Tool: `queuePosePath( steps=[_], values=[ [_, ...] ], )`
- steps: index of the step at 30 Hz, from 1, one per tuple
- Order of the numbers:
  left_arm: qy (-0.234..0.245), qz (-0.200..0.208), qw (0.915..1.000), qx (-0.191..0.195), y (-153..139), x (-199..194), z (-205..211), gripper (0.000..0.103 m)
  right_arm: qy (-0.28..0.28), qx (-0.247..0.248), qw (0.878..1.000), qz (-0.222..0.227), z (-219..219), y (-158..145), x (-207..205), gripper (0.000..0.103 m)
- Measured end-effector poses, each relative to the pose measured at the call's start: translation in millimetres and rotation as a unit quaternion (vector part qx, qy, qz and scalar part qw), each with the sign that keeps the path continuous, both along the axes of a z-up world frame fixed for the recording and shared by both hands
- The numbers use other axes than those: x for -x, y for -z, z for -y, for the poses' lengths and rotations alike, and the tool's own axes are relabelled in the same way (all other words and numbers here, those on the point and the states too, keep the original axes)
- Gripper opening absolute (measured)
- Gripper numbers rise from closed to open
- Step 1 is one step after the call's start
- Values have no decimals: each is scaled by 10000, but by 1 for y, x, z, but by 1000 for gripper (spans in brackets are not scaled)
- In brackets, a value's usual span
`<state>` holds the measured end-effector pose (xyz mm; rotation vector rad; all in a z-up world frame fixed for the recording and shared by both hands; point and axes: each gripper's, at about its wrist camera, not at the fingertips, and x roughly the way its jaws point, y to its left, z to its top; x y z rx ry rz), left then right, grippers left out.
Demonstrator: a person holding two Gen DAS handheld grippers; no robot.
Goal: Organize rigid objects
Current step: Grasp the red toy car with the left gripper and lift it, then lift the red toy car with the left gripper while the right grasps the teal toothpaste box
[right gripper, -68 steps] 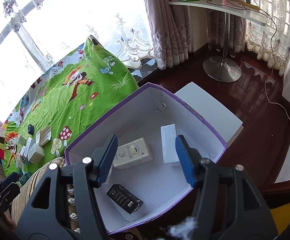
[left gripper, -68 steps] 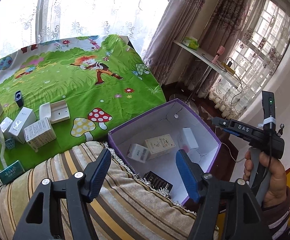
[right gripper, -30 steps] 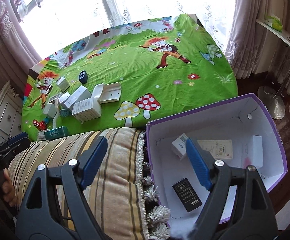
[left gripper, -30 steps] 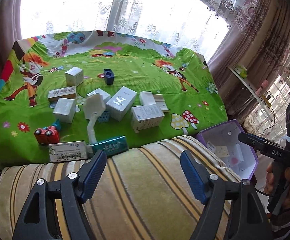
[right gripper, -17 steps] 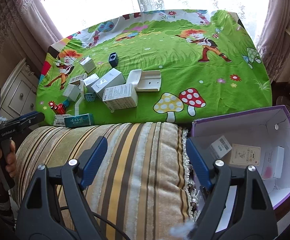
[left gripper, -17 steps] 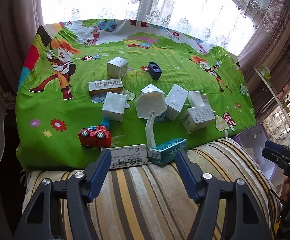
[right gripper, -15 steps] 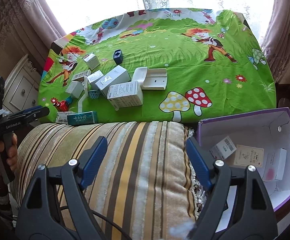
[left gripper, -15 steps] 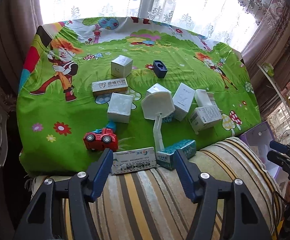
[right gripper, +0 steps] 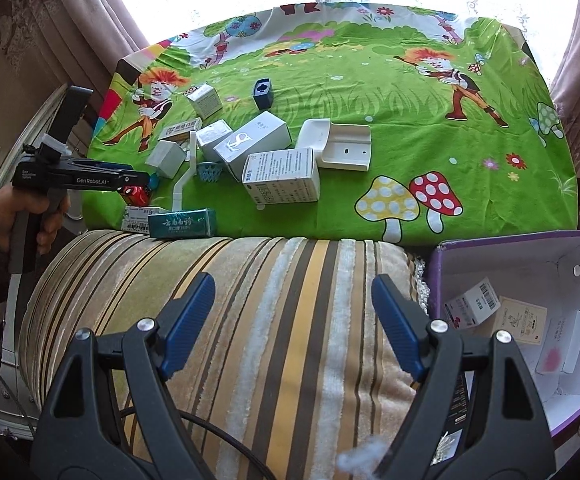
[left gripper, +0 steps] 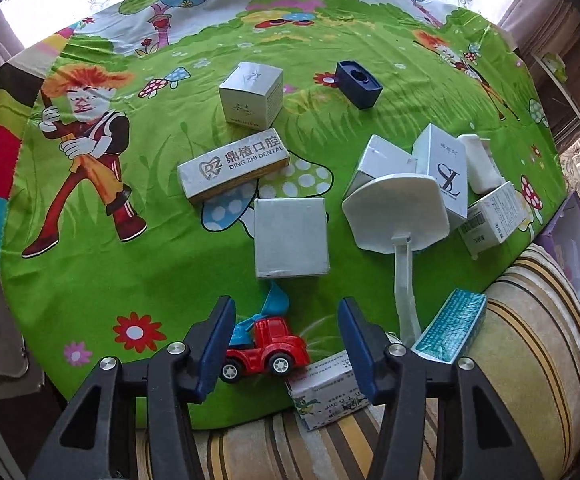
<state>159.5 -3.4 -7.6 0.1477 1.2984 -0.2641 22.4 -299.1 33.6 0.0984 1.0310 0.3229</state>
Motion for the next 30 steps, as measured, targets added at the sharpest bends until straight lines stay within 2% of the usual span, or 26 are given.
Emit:
queuePosePath(
  steps=[2, 5, 11, 16, 22, 30],
  values=[
    [90, -124, 9997, -175, 7, -8, 4, 50, -3, -6, 10000, -22, 0, 1, -1, 83],
    [174, -312, 9988, -343, 19, -17, 7, 39, -22, -7, 10000, -58, -1, 3, -1, 83],
    [283, -389, 9980, -414, 29, -20, 11, 16, -45, -33, 9999, -130, -2, 7, -3, 83],
    [113, -64, 9993, -364, 10, -11, 1, 15, -35, -35, 9999, -141, -2, 8, -2, 83],
    [-264, 496, 9984, -78, -22, 7, -18, 14, -51, -21, 9999, -131, -5, 7, -2, 83],
    [-900, 822, 9915, 453, -27, 26, -40, 13, -108, -6, 9999, -109, -12, 4, 0, 83]
  ],
)
